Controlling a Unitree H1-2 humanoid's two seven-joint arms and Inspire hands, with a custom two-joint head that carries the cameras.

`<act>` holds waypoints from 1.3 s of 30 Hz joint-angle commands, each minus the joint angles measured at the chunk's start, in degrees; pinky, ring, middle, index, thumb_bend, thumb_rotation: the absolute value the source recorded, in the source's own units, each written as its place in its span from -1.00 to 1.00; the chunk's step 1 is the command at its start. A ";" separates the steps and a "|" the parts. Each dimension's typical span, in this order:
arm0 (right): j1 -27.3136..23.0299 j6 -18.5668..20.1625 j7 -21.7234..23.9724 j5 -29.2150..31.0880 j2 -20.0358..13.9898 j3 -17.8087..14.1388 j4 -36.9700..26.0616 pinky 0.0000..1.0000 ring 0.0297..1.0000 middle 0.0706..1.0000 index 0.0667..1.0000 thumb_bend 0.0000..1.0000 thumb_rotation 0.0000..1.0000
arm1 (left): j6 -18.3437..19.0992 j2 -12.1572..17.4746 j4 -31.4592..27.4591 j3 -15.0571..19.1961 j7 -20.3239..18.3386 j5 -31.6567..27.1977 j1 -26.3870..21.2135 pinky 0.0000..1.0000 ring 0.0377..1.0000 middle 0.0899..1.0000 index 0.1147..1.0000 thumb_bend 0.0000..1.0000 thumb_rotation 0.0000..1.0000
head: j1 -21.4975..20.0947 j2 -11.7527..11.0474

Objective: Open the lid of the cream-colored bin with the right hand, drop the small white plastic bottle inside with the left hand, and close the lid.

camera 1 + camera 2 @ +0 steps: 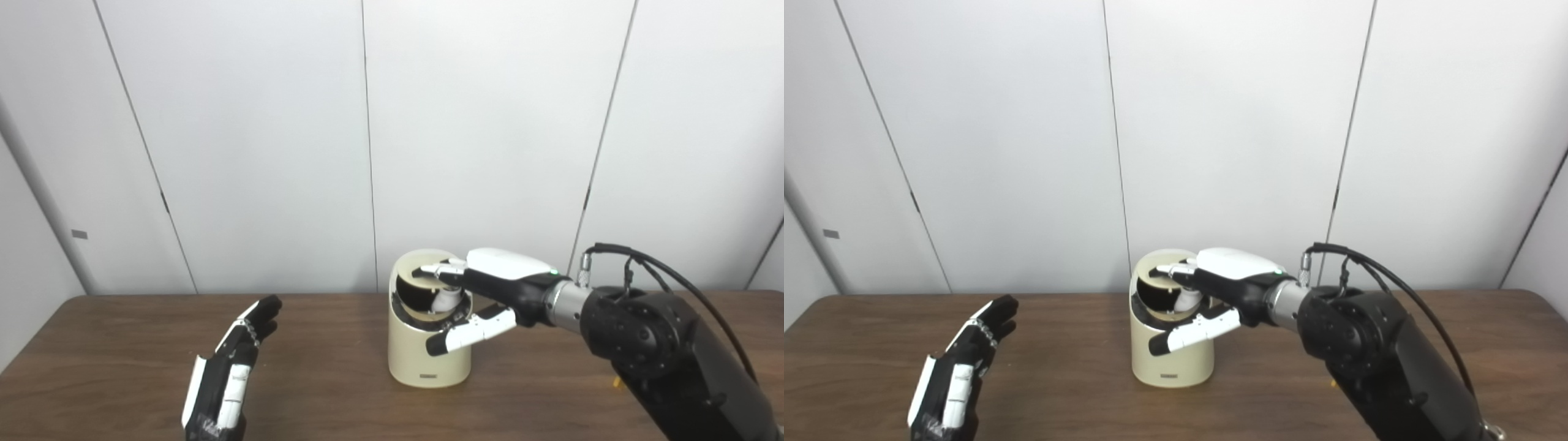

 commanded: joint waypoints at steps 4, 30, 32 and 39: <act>-0.11 -0.11 -1.95 0.61 -0.02 -1.35 -1.27 1.00 1.00 0.89 0.86 0.99 0.86 | 0.35 0.39 -2.82 0.31 0.25 0.04 -0.57 0.78 0.79 0.71 0.66 0.50 0.75 | -0.26 0.76; 11.01 -8.98 -18.01 -4.94 0.04 1.18 5.11 1.00 0.98 0.85 0.81 0.83 0.71 | 2.00 0.39 -4.79 -0.13 -0.01 1.48 -0.02 0.78 0.79 0.70 0.66 0.50 0.75 | 0.14 2.32; 11.40 -11.26 -21.15 -10.25 -0.15 3.17 6.56 1.00 0.97 0.84 0.78 0.86 0.70 | 1.88 0.38 -4.69 -0.05 0.16 1.82 -0.11 0.76 0.78 0.70 0.66 0.49 0.76 | 0.10 2.23; 10.66 -12.75 -20.61 -29.98 0.04 9.58 8.31 1.00 1.00 0.83 0.73 0.94 0.81 | 1.69 0.28 -4.75 0.11 0.52 2.37 -0.09 0.77 0.78 0.70 0.65 0.52 0.78 | 0.13 2.25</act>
